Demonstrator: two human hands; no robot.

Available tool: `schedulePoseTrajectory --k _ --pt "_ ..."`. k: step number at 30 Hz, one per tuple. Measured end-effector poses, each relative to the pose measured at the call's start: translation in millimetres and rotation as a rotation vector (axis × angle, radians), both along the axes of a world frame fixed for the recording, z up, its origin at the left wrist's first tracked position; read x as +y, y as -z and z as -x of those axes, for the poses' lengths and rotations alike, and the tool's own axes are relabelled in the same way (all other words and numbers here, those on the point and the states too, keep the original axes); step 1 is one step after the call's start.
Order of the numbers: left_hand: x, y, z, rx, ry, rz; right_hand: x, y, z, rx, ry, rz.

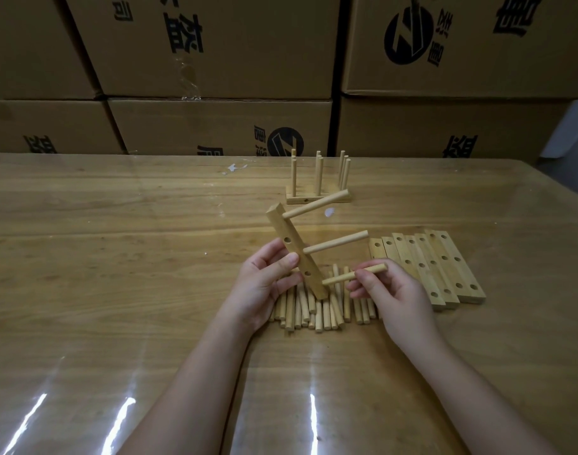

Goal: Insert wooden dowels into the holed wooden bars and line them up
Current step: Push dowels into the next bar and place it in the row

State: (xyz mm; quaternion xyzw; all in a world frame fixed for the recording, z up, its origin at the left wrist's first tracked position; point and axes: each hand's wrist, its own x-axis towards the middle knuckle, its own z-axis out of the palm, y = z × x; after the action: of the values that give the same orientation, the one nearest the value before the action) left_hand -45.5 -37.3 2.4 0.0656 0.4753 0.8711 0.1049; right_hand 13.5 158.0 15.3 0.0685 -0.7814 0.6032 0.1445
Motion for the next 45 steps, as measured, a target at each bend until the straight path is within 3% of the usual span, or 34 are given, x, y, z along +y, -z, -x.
schedulePoseTrajectory --k 23,38,45 --pt "-0.3 2.1 -1.7 0.087 0.064 0.043 0.3 5.1 -0.1 -0.021 0.082 -0.029" --pt "2.8 -4.2 -4.2 0.094 -0.007 0.062 -3.3 8.6 1.5 0.073 0.079 -0.032" --pt "-0.5 -6.0 -5.5 0.077 -0.028 0.070 2.8 11.1 -0.2 0.233 0.055 -0.324"
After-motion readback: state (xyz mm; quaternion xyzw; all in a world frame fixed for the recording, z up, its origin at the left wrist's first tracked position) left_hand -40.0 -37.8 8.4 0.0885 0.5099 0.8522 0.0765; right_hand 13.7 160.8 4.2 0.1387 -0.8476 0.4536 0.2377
